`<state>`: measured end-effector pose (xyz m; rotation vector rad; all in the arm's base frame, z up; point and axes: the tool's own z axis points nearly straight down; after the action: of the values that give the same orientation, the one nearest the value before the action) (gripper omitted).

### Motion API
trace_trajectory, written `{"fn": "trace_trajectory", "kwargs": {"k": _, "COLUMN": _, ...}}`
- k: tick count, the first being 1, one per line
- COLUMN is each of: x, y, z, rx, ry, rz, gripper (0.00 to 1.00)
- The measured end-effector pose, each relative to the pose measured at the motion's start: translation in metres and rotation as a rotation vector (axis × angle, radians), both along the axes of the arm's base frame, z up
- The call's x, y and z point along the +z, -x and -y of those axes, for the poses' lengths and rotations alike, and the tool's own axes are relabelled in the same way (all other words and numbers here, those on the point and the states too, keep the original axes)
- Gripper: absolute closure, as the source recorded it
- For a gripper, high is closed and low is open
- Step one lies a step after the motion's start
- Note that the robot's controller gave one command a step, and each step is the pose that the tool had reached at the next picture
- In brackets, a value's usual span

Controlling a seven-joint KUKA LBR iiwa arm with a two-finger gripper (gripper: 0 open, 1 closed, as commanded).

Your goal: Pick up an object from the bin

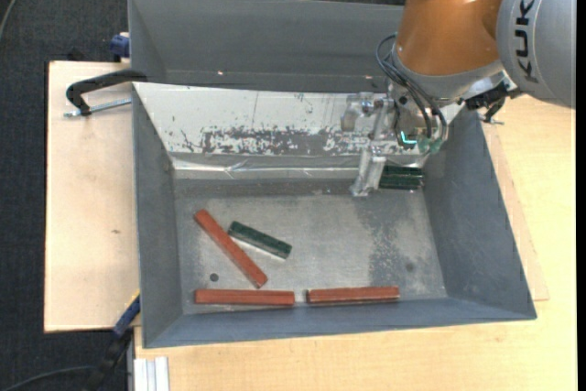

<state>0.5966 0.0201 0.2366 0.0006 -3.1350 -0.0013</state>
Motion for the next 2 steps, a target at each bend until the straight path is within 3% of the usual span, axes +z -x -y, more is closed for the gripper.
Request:
{"fn": "trace_trajectory", "kwargs": {"k": 1, "x": -0.088, "y": 0.053, "z": -0.089, "rx": 0.074, "ry": -0.003, "rz": -0.003, "gripper": 0.00}}
{"fn": "trace_trajectory", "kwargs": {"k": 2, "x": -0.170, "y": 0.037, "z": -0.095, "rx": 0.166, "ry": 0.000, "rz": 0.001, "gripper": 0.00}}
